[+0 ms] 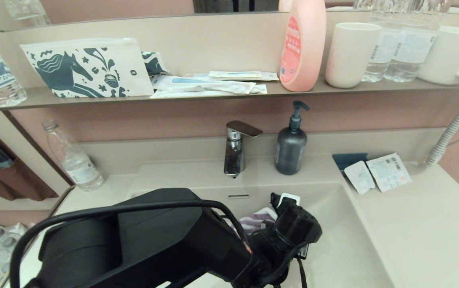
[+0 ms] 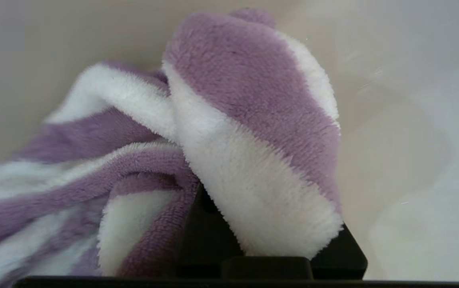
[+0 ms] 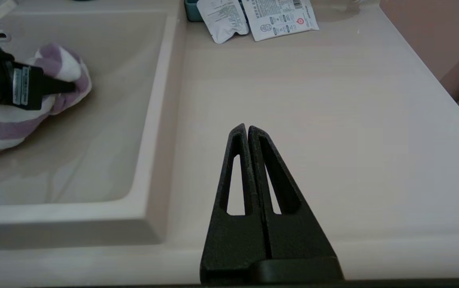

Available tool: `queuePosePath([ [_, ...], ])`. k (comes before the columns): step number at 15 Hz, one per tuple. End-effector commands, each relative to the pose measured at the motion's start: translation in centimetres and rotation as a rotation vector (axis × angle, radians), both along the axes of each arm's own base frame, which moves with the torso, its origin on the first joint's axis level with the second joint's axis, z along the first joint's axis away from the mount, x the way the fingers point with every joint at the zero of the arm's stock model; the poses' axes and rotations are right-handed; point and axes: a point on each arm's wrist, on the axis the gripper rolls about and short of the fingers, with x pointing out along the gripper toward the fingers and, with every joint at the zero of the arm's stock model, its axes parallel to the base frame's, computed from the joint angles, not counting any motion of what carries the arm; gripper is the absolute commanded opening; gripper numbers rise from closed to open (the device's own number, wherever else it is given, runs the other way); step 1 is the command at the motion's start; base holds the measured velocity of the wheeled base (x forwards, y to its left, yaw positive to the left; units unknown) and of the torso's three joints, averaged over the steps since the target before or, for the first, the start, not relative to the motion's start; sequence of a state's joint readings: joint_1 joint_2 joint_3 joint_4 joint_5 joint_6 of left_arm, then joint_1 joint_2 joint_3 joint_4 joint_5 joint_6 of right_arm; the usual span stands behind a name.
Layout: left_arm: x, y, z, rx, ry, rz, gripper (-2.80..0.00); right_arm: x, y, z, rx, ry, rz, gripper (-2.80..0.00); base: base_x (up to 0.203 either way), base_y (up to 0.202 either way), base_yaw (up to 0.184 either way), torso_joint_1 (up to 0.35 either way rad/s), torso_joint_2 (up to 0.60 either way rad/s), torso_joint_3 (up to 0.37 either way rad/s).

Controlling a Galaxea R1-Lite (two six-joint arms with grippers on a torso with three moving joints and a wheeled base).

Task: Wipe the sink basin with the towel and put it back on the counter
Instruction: Wipe the sink

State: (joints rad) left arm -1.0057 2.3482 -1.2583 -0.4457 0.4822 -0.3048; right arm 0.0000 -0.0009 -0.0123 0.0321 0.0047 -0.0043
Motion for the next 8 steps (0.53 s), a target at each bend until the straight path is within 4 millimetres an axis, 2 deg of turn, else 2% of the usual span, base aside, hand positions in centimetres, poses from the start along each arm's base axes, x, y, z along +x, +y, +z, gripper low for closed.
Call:
queuePosePath([
  [1,-1.1,-1.0,1.9,-0.044,-0.035,-0.017,-2.8,0.0,0.0,0.0,0.0,0.001,0.001,-2.8,0.0,0.0,0.0,0.0,0.0,0.0],
  [3,-2.5,-1.0,3.6,-0.07,-0.014,-0.019,-2.8,0.0,0.0,0.0,0.0,0.001,0.001,-2.8,0.0,0.0,0.0,0.0,0.0,0.0],
  [5,-4.6,-0.1,5.6,-0.033,0.079,-0.002,-2.8,0.0,0.0,0.0,0.0,0.001,0.0,-2.8,0.0,0.0,0.0,0.0,0.0,0.0],
  [8,-7.3,3.2,9.1,0.04,0.209,0.068,-2.8,0.0,0.0,0.0,0.0,0.001,0.0,-2.8,0.0,0.0,0.0,0.0,0.0,0.0],
])
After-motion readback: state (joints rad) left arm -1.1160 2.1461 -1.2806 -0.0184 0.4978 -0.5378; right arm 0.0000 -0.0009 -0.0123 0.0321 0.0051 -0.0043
